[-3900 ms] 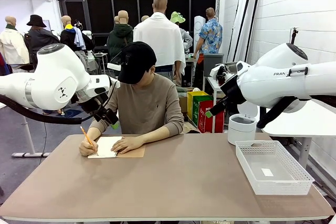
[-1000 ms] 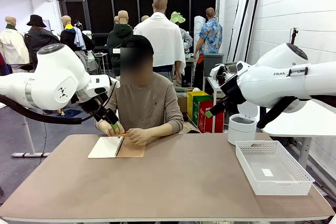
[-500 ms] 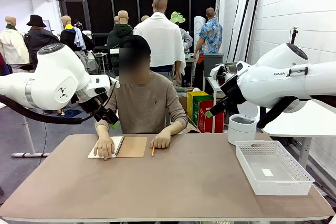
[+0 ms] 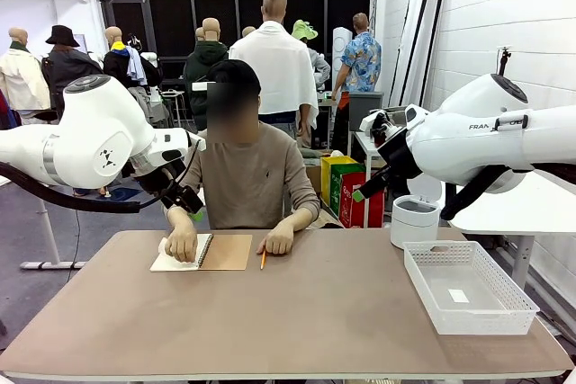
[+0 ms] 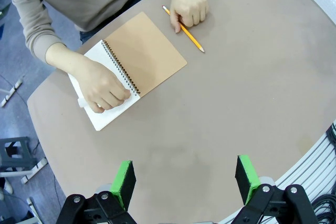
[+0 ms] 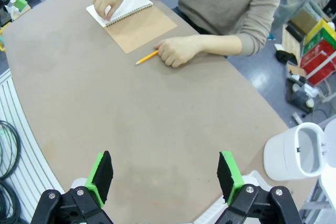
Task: Sort the paper based on its condition.
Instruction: If a person hands you a paper, place it in the Organizing basket , and if it's crumpled, put it in the Trash can.
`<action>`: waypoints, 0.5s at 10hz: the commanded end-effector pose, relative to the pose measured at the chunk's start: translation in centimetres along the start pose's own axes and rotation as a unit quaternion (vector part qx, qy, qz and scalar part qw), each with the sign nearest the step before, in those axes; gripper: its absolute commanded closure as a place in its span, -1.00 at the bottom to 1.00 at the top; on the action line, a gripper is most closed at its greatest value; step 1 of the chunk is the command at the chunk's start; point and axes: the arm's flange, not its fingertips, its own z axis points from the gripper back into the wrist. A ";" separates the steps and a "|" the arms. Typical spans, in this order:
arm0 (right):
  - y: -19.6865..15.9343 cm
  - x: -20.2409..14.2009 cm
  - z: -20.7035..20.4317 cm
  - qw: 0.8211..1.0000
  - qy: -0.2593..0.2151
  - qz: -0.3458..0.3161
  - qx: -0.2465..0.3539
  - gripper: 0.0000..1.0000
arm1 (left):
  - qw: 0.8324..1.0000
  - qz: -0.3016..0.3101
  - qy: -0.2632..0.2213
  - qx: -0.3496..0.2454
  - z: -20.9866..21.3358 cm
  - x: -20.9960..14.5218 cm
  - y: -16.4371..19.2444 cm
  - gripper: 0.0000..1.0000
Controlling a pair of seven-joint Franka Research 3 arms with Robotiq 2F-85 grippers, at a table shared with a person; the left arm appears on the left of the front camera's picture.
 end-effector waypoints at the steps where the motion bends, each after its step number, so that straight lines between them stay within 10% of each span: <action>1: 0.0 0.0 0.0 1.000 0.001 -0.001 0.002 -1.00 | 1.000 -0.003 0.000 0.005 0.1 0.0 0.1 -1.00; 5: 0.0 0.0 0.0 1.000 0.001 -0.001 0.002 -1.00 | 1.000 -0.003 0.000 0.005 0.1 0.0 0.1 -1.00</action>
